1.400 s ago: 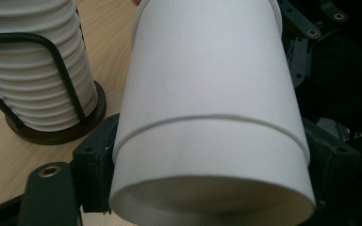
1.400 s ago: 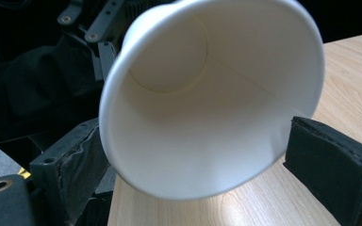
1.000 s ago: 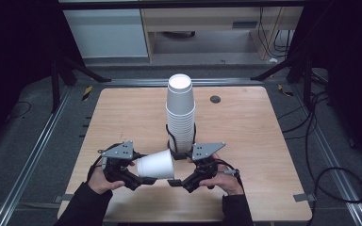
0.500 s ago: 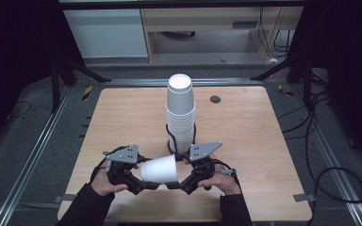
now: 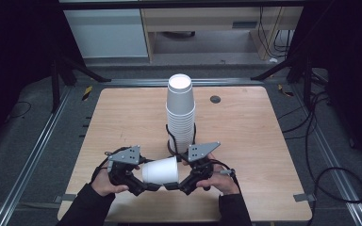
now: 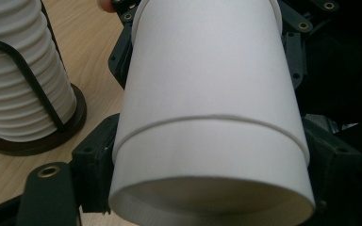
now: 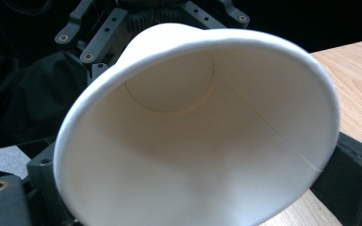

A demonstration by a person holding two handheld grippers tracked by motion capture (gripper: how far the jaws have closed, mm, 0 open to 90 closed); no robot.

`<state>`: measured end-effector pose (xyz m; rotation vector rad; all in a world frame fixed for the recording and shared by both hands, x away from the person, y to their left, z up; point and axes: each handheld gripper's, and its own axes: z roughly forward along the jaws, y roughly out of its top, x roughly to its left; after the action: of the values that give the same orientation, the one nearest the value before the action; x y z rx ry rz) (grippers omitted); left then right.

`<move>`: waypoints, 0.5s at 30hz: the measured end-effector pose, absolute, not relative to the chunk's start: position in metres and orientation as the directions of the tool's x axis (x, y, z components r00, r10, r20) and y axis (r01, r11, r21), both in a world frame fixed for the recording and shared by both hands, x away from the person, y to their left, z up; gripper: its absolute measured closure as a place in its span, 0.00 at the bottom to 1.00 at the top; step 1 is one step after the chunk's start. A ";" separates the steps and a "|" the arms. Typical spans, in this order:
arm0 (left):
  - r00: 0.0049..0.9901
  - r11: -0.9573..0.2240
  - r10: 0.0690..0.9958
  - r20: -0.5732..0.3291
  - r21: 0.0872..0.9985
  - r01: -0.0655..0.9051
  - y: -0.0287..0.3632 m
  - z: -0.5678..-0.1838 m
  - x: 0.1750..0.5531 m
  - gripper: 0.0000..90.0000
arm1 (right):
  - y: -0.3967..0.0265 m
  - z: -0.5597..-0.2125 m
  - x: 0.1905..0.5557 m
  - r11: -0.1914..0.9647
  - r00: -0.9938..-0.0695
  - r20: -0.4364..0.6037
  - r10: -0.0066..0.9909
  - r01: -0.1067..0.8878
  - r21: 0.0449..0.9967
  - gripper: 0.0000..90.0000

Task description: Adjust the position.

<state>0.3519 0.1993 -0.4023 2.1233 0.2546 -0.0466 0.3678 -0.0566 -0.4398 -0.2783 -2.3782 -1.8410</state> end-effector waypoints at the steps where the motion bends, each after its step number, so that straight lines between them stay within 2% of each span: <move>1: 0.977 -0.515 0.165 -0.135 0.833 0.202 0.199 -0.402 0.352 0.23 | -0.057 -0.440 0.368 0.238 -0.976 0.206 0.073 0.218 0.946 0.07; 9: 0.973 -0.548 0.207 -0.106 0.811 0.205 0.207 -0.399 0.353 0.17 | -0.067 -0.433 0.372 0.245 -0.975 0.196 0.109 0.217 0.945 0.07; 15: 0.958 -0.595 0.276 -0.074 0.770 0.231 0.213 -0.405 0.359 0.16 | -0.077 -0.415 0.381 0.340 -0.977 0.138 0.161 0.186 0.922 0.07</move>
<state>0.3588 0.2132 -0.4046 2.2301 0.3545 0.0655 0.3813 -0.0765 -0.4148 -0.3301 -2.5530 -1.7616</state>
